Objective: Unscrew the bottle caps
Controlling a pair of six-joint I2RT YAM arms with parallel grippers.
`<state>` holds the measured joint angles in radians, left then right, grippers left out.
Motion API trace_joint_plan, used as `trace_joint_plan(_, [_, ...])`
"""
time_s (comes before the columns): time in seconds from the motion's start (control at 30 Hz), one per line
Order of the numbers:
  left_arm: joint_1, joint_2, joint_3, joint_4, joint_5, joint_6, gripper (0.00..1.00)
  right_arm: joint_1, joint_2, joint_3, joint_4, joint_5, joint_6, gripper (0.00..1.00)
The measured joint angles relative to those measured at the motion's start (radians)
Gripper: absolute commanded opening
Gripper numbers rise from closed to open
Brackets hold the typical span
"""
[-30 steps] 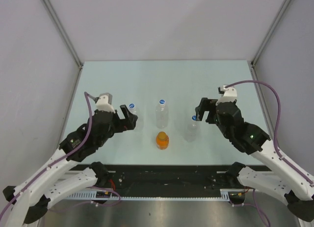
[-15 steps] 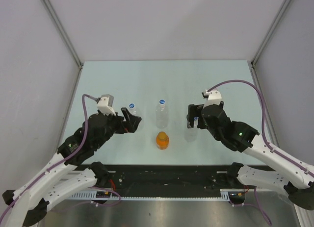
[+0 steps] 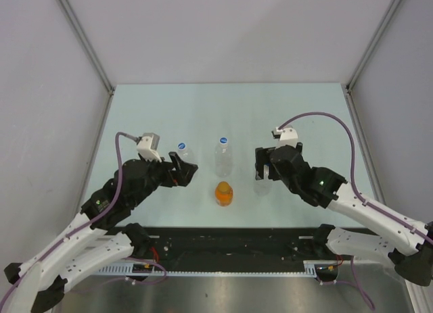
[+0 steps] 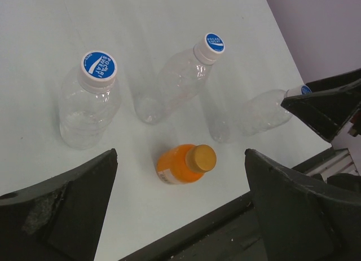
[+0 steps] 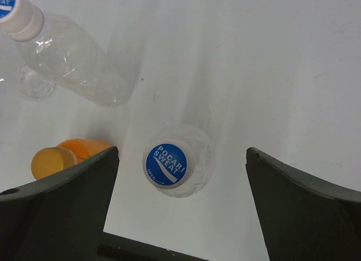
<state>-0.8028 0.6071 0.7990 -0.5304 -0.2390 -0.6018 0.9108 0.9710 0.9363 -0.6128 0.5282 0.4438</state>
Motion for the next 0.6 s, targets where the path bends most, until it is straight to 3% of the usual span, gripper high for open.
trace_joint_plan(0.43, [0.0,-0.025,-0.022,0.018,0.018,0.0,1.0,-0.069,0.063,-0.109,0.09,-0.093,-0.003,1.0])
trace_joint_plan(0.53, [0.0,-0.027,-0.022,0.022,0.018,0.0,1.0,-0.08,0.069,-0.113,0.119,-0.104,-0.01,0.92])
trace_joint_plan(0.6, [0.0,-0.028,-0.022,0.024,0.019,0.0,1.0,-0.085,0.072,-0.115,0.135,-0.11,-0.013,0.75])
